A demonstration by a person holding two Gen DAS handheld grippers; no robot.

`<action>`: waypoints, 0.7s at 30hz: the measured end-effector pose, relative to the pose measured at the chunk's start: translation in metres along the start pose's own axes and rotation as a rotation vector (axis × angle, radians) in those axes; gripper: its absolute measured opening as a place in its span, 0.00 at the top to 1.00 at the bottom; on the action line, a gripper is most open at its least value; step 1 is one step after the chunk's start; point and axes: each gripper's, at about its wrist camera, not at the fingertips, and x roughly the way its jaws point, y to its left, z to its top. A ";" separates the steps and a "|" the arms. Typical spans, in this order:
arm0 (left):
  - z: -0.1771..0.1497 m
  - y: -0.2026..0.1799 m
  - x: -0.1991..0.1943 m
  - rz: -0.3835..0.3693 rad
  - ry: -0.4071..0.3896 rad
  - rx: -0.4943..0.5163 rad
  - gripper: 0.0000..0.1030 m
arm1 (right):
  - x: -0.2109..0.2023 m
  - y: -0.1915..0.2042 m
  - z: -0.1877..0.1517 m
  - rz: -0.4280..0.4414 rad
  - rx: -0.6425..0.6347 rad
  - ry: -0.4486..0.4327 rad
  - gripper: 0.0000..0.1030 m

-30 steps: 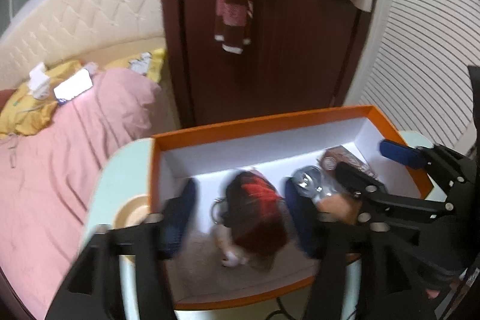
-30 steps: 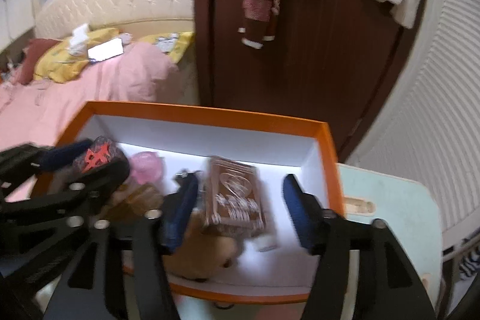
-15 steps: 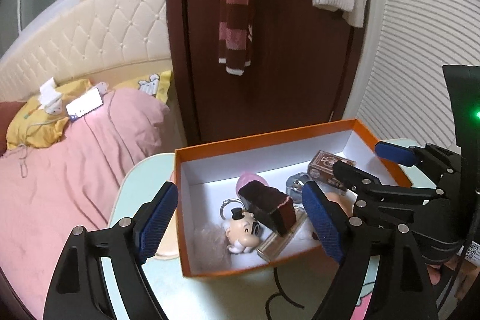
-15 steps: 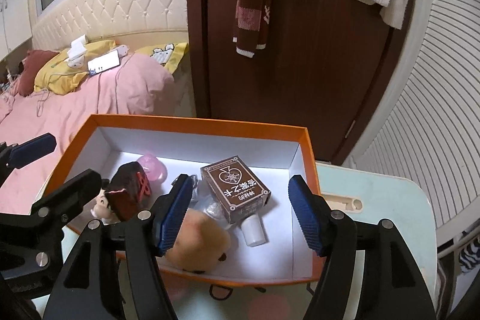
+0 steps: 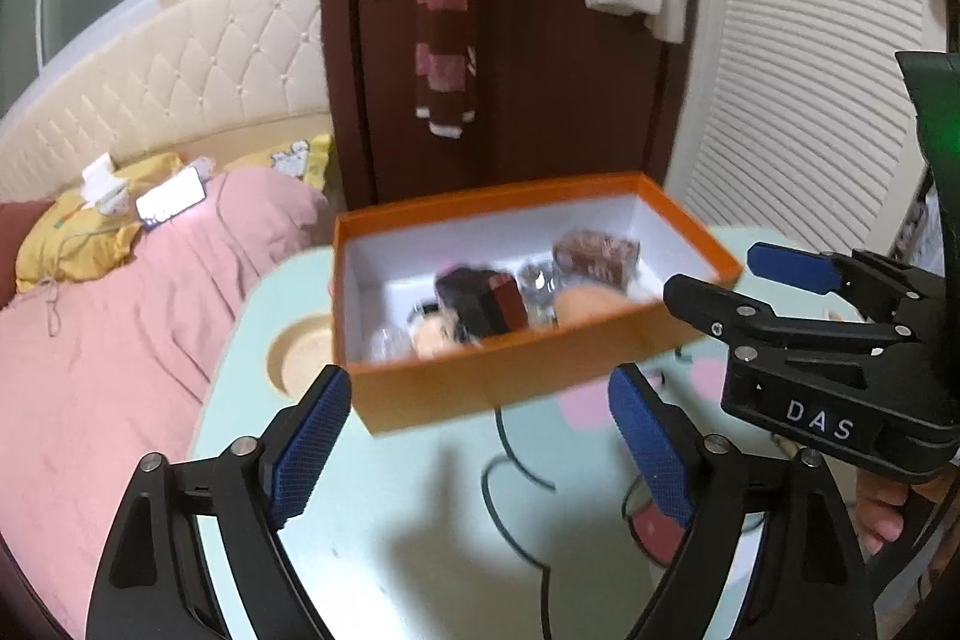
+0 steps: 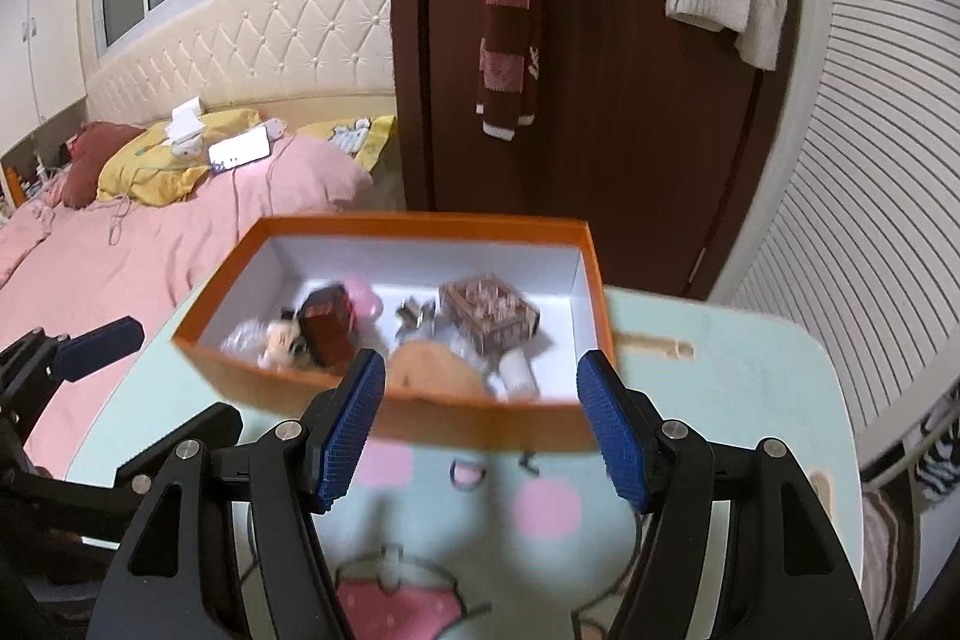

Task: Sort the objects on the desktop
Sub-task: 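Lift both open tools up and back away from the orange box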

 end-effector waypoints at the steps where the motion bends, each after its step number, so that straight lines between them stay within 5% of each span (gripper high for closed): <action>1: -0.004 -0.001 0.004 0.004 0.012 0.003 0.14 | 0.000 0.001 -0.006 -0.008 -0.005 0.014 0.34; 10: -0.028 0.007 0.053 0.067 0.157 -0.047 0.14 | 0.029 -0.003 -0.048 -0.079 -0.013 0.149 0.34; 15: -0.031 0.009 0.061 0.070 0.167 -0.065 0.00 | 0.043 -0.014 -0.058 -0.082 0.042 0.182 0.34; 21: -0.033 0.013 0.065 0.059 0.160 -0.090 0.00 | 0.048 -0.017 -0.065 -0.085 0.061 0.184 0.12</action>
